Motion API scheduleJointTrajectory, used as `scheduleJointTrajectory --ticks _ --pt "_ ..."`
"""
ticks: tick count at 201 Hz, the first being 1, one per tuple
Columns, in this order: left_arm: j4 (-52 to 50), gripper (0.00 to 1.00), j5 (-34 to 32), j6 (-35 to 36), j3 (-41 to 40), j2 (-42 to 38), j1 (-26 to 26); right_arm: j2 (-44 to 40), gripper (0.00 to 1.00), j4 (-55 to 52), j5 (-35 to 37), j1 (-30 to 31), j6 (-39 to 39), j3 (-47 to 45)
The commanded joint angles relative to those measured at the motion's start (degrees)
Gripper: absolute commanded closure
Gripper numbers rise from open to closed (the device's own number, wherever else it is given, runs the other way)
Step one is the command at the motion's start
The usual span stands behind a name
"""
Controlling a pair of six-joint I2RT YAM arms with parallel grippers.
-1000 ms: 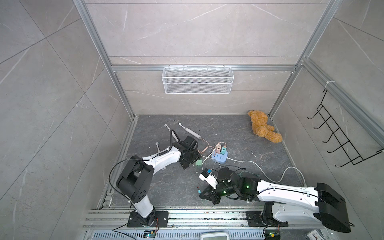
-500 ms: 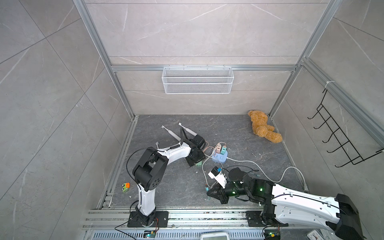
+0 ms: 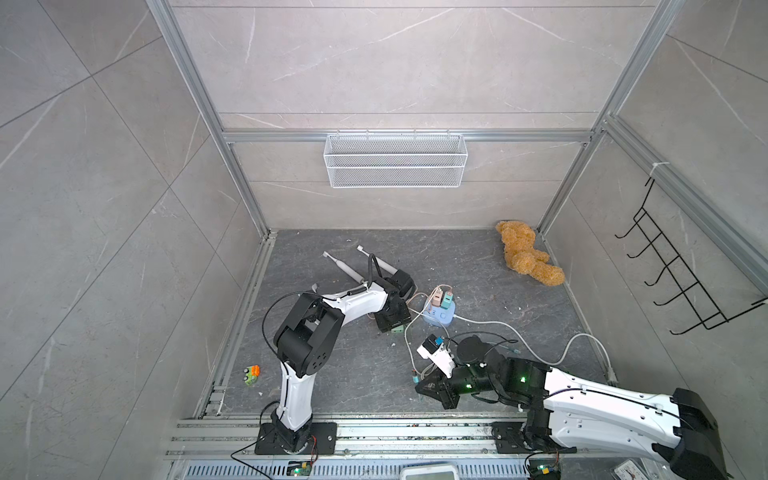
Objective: Charge the electric toothbrush
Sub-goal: Pick up the plug from the center of the board.
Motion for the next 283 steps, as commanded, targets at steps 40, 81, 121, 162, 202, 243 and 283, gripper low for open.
scheduleJointTrajectory --ticks 40,81,121,162,202,243,283 --pt "-1.4 0.54 -1.8 -0.7 -7.2 -6.1 -0.6 3.5 1.00 3.2 -3.7 -0.5 -0.8 -1.0" --pt "-1.2 0.64 -2.8 -2.0 -12.4 -11.2 -0.6 9.9 1.00 3.0 -6.8 -0.5 -2.1 0.1" --pt "-2.3 0.93 -4.9 -3.3 -15.7 -17.9 -0.5 18.5 1.00 4.4 -7.6 -0.4 -3.5 2.1" --pt "-3.0 1.00 -8.3 -5.7 -20.1 -25.0 -0.5 26.6 1.00 4.0 -1.0 -0.4 -4.8 6.3" --pt "-3.3 1.00 -10.6 -8.7 -23.4 -29.1 -0.4 33.8 1.00 -0.5 4.4 -0.3 -4.3 11.8" --pt "-3.4 1.00 -12.1 -11.2 -25.8 -32.9 0.6 36.9 0.93 -3.7 6.8 0.8 -4.5 13.8" --pt "-2.1 1.00 -11.4 -12.6 -27.8 -34.8 1.4 37.4 0.85 -4.2 8.3 1.7 -4.9 13.9"
